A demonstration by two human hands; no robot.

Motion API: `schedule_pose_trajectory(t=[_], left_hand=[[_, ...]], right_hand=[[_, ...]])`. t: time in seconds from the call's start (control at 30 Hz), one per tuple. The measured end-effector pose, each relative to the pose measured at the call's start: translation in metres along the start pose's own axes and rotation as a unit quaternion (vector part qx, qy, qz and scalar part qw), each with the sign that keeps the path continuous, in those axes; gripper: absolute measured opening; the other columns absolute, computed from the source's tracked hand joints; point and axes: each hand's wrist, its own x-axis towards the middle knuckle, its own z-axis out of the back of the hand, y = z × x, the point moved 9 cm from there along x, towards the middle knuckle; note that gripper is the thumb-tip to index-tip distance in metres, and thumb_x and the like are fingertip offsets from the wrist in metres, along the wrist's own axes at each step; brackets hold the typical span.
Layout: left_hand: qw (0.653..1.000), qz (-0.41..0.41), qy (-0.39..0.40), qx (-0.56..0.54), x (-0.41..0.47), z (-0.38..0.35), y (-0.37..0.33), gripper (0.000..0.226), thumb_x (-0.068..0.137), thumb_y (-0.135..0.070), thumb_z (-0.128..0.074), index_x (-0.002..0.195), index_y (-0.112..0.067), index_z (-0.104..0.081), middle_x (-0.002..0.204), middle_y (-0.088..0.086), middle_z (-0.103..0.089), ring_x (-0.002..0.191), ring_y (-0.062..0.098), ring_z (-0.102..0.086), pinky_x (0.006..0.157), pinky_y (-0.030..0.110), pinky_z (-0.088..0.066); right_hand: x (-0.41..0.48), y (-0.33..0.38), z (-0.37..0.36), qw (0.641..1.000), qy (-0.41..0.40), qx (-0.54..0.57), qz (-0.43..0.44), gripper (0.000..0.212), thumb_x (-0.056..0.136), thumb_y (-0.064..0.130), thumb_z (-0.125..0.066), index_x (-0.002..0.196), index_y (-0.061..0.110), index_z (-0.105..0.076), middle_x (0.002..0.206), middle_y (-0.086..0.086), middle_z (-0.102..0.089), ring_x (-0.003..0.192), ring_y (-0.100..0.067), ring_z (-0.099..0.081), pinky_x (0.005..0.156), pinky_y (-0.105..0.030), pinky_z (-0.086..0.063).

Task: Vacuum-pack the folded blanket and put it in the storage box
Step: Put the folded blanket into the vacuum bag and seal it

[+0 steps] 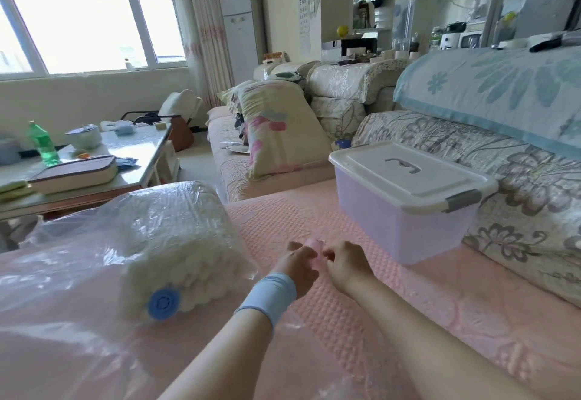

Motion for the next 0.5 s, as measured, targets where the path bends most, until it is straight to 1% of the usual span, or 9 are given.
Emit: schedule_pose_trajectory(t=[0.07, 0.13, 0.2, 0.23, 0.3, 0.33, 0.37, 0.43, 0.5], left_hand=[[1.0, -0.006, 0.014, 0.016, -0.007, -0.009, -0.001, 0.039, 0.088, -0.022, -0.063, 0.127, -0.02, -0.056, 0.135, 0.006, -0.045, 0.117, 0.023, -0.051, 0.1, 0.027, -0.041], [1.0, -0.002, 0.023, 0.018, -0.01, -0.015, 0.001, 0.052, 0.084, -0.025, -0.068, 0.132, -0.021, -0.051, 0.137, 0.005, -0.047, 0.119, 0.023, -0.052, 0.099, 0.033, -0.044], [0.999, 0.001, 0.05, 0.012, -0.01, -0.027, 0.005, 0.072, 0.08, -0.028, -0.072, 0.143, -0.022, -0.037, 0.142, 0.002, -0.045, 0.128, 0.023, -0.046, 0.106, 0.036, -0.039], [0.996, 0.0, 0.083, 0.044, -0.012, -0.036, 0.005, 0.077, 0.081, -0.031, -0.071, 0.147, -0.025, -0.03, 0.145, 0.0, -0.043, 0.134, 0.023, -0.041, 0.112, 0.037, -0.032], [0.988, -0.003, 0.119, 0.099, -0.016, -0.047, 0.005, 0.072, 0.087, -0.036, -0.062, 0.148, -0.034, -0.024, 0.148, -0.005, -0.043, 0.139, 0.025, -0.035, 0.119, 0.041, -0.017], [0.991, -0.004, 0.106, 0.086, -0.017, -0.046, 0.003, 0.065, 0.09, -0.034, -0.058, 0.147, -0.037, -0.027, 0.146, -0.005, -0.047, 0.136, 0.026, -0.04, 0.118, 0.04, -0.019], [0.995, -0.006, 0.074, 0.065, -0.02, -0.038, 0.0, 0.058, 0.091, -0.031, -0.055, 0.144, -0.038, -0.032, 0.142, -0.004, -0.052, 0.129, 0.026, -0.047, 0.115, 0.039, -0.027], [0.997, -0.035, -0.019, 0.066, -0.029, -0.011, -0.007, 0.044, 0.094, -0.025, -0.051, 0.136, -0.037, -0.045, 0.137, -0.004, -0.055, 0.122, 0.024, -0.052, 0.106, 0.036, -0.037], [0.984, -0.083, -0.114, 0.111, -0.044, 0.017, -0.011, 0.038, 0.095, -0.02, -0.048, 0.131, -0.033, -0.051, 0.138, -0.009, -0.051, 0.127, 0.018, -0.045, 0.106, 0.034, -0.033]], right_hand=[[-0.015, -0.012, -0.016, 0.998, 0.007, 0.037, -0.044, 0.022, 0.091, 0.017, -0.057, 0.093, 0.015, -0.078, 0.099, -0.006, -0.074, 0.094, -0.02, -0.066, 0.073, -0.02, -0.04], [-0.026, -0.022, -0.024, 0.996, 0.003, 0.051, -0.071, 0.024, 0.092, 0.016, -0.056, 0.101, 0.018, -0.078, 0.106, -0.004, -0.073, 0.101, -0.019, -0.066, 0.076, -0.018, -0.038], [-0.03, -0.029, -0.029, 0.995, 0.01, 0.05, -0.082, 0.026, 0.092, 0.015, -0.057, 0.109, 0.019, -0.076, 0.113, -0.003, -0.073, 0.106, -0.018, -0.065, 0.08, -0.016, -0.039], [-0.031, -0.032, -0.029, 0.995, 0.011, 0.054, -0.086, 0.026, 0.091, 0.016, -0.059, 0.11, 0.02, -0.076, 0.114, -0.002, -0.073, 0.106, -0.017, -0.065, 0.08, -0.016, -0.039], [-0.031, -0.036, -0.03, 0.994, 0.012, 0.065, -0.089, 0.022, 0.091, 0.018, -0.062, 0.108, 0.02, -0.076, 0.112, -0.001, -0.073, 0.101, -0.016, -0.065, 0.08, -0.016, -0.039], [-0.031, -0.037, -0.03, 0.993, 0.013, 0.072, -0.091, 0.02, 0.091, 0.018, -0.062, 0.105, 0.02, -0.076, 0.111, -0.001, -0.073, 0.098, -0.015, -0.064, 0.079, -0.017, -0.039], [-0.031, -0.036, -0.03, 0.993, 0.012, 0.079, -0.092, 0.018, 0.092, 0.018, -0.062, 0.103, 0.021, -0.076, 0.109, -0.001, -0.073, 0.096, -0.013, -0.063, 0.079, -0.018, -0.039], [-0.031, -0.029, -0.029, 0.992, 0.006, 0.089, -0.085, 0.017, 0.094, 0.018, -0.06, 0.101, 0.021, -0.076, 0.105, 0.001, -0.071, 0.098, -0.014, -0.063, 0.079, -0.018, -0.038], [-0.03, -0.011, -0.029, 0.995, -0.002, 0.088, -0.053, 0.02, 0.095, 0.018, -0.059, 0.105, 0.021, -0.076, 0.103, 0.005, -0.067, 0.094, -0.012, -0.063, 0.078, -0.014, -0.042]])
